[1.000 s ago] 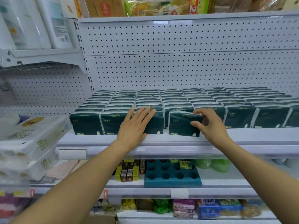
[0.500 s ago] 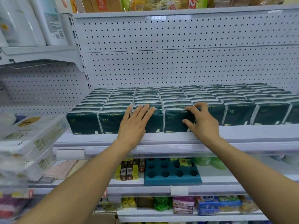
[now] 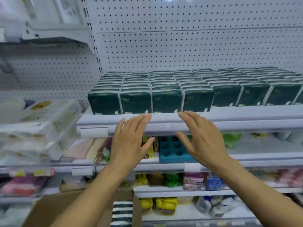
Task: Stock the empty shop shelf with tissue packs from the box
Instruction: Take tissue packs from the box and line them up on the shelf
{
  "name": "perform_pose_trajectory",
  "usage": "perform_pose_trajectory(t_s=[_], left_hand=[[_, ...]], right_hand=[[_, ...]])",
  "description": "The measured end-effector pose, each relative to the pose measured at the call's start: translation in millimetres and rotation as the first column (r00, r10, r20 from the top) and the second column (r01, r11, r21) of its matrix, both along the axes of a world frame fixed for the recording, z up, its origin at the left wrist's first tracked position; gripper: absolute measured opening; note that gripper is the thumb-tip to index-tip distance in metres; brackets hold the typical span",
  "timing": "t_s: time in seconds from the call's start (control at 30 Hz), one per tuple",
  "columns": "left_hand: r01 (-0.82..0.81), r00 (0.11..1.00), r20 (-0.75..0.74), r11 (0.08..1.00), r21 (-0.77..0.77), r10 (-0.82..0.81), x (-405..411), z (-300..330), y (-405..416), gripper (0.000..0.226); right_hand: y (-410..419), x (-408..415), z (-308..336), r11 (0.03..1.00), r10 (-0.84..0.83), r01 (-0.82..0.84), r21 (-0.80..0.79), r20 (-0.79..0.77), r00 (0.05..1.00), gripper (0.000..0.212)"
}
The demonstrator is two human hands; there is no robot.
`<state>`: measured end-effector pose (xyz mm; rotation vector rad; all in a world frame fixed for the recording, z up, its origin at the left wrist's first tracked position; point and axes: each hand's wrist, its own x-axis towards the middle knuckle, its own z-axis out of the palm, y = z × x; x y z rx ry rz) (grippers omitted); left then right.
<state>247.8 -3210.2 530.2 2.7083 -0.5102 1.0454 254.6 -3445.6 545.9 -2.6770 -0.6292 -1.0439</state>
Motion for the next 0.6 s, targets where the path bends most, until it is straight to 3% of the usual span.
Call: perform_pose_trajectory(t_s=[0.33,0.5,0.6], left_hand=[[-0.123,0.95,-0.279,0.989,0.085,0.142,-109,-84,158,0.064],[-0.223,0.821,-0.516,0.969,0.104,0.245,-158,-139,234,0.068],[-0.289,0.677,-0.691,0.955,0.069,0.255,-184,-172,268,0.068]], right_hand=[[149,-86,-95,0.984,0.164,-0.178,-0.023,-0.284,0.945,0.049],[212,-121,-157,0.964,0.187,-0.259,-0.068,-0.519,0.834,0.039],[234,-140,-196,0.958,0.155,-0.274,-0.085,-0.65,0.744,0.035]])
